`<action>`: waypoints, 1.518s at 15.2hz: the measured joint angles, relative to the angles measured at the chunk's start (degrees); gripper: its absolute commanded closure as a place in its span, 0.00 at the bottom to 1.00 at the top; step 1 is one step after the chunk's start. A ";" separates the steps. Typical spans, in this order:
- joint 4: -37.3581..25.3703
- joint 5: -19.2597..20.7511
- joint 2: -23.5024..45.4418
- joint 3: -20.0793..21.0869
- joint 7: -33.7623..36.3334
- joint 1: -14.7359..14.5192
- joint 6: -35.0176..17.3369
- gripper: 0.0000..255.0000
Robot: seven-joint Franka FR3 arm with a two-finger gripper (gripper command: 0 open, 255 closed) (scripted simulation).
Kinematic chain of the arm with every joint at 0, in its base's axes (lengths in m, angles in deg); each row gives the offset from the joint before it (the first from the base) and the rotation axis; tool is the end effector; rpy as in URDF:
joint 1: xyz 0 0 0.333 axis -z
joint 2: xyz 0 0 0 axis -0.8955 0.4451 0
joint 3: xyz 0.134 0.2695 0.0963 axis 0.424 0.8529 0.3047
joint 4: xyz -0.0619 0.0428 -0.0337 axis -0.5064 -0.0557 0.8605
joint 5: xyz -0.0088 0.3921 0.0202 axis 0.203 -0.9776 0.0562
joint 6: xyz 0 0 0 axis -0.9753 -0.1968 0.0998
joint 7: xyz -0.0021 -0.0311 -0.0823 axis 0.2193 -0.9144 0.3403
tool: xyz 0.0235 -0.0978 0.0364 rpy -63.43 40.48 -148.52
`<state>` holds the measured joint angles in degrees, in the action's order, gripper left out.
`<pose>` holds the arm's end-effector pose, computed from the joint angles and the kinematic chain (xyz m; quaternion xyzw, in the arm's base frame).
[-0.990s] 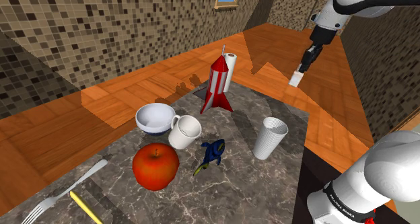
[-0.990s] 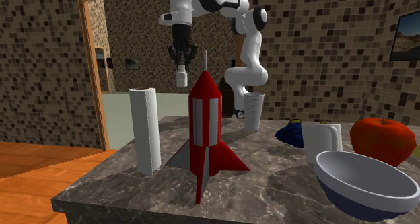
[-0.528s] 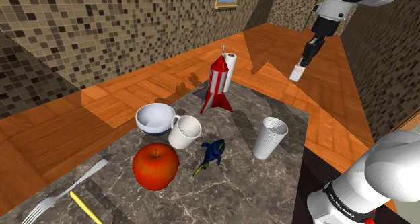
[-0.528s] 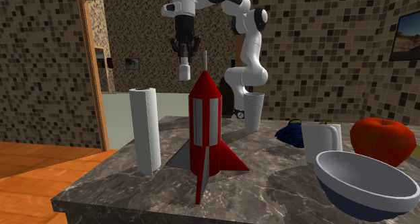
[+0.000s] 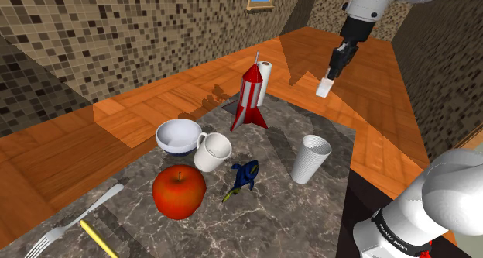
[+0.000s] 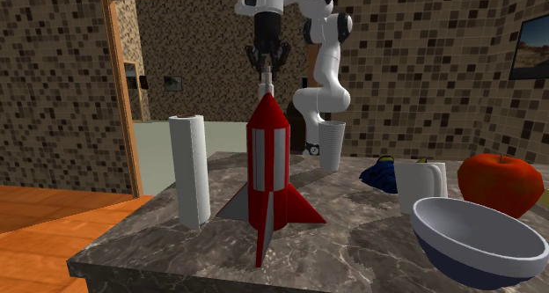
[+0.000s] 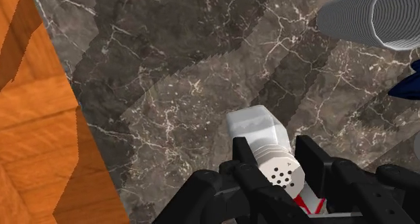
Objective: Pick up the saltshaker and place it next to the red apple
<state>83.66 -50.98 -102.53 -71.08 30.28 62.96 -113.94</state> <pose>0.3896 -0.0528 0.5788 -0.9989 -0.0463 -0.0055 0.0033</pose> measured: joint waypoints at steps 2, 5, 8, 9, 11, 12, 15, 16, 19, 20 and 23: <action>0.14 -0.99 0.19 1.99 2.55 -0.93 -0.25 1.00; -0.48 -2.67 1.02 5.41 6.92 -2.56 -0.44 1.00; -1.52 -4.03 2.61 8.35 10.73 -3.93 -1.03 1.00; -1.98 -4.60 3.27 9.69 12.45 -4.56 -1.24 1.00; -4.22 -5.29 5.20 11.57 14.97 -5.39 -1.00 1.00; -4.74 -5.70 5.94 12.71 16.47 -5.91 -1.27 1.00; -7.01 -6.47 8.34 15.59 20.40 -7.15 -1.56 1.00; -7.37 -6.69 8.95 16.49 21.64 -7.56 -1.83 1.00; -11.13 -6.95 12.52 19.54 25.95 -8.78 -1.79 1.00; -11.90 -6.98 13.49 20.44 27.24 -9.17 -2.02 1.00; -16.12 -6.49 17.69 23.19 31.37 -10.29 -2.08 1.00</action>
<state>67.54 -57.48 -84.83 -47.89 61.65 52.66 -116.02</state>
